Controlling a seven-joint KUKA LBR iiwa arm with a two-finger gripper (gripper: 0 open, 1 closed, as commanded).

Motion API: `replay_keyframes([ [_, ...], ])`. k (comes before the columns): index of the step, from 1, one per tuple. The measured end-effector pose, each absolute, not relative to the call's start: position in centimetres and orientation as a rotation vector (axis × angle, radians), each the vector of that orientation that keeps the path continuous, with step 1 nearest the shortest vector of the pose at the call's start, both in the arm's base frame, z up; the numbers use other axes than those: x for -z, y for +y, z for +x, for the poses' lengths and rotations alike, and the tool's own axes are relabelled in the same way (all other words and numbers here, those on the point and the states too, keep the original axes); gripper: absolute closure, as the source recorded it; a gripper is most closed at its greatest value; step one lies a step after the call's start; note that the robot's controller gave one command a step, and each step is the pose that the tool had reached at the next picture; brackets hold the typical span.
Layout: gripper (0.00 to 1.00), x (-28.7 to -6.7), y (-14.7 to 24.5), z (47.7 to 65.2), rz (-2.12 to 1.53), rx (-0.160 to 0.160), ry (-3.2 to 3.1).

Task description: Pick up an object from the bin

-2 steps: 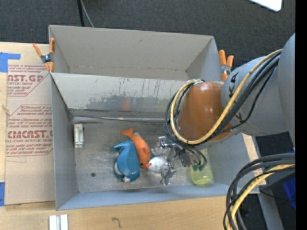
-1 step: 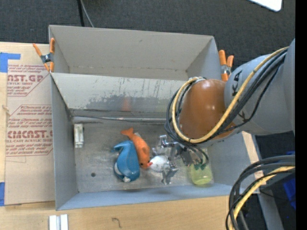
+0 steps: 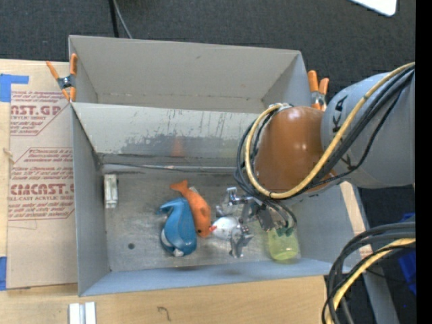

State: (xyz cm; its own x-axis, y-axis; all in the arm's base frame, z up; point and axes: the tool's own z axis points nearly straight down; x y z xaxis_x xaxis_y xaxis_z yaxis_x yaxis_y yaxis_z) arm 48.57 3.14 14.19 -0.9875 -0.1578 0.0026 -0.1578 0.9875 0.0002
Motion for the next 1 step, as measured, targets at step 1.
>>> replay_keyframes([
  [1,1.00,-15.38,3.16,48.65,0.249,0.000,-3.134],
])
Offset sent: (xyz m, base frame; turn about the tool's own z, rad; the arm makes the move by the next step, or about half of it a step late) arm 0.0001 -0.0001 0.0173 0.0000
